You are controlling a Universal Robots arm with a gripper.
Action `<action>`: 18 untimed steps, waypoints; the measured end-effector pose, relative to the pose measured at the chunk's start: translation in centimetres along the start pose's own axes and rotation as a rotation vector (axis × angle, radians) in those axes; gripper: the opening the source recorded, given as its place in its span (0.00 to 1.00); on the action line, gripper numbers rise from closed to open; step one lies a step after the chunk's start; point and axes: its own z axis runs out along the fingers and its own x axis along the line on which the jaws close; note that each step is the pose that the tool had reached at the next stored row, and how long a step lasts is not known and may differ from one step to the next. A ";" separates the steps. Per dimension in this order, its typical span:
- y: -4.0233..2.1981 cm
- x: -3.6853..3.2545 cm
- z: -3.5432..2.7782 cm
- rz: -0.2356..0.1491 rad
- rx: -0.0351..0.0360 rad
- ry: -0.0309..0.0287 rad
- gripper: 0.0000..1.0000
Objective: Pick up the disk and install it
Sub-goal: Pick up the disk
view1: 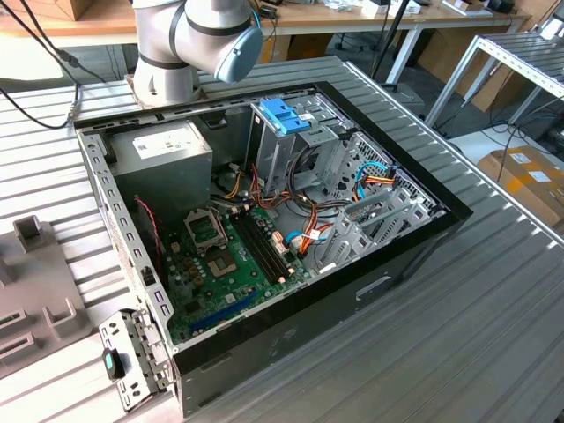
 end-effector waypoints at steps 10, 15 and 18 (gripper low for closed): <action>0.00 0.00 0.00 -0.019 -0.0005 0.0008 0.11; 0.00 0.00 0.00 -0.028 -0.0007 0.0012 0.11; 0.00 0.00 0.00 -0.035 -0.0008 0.0015 0.11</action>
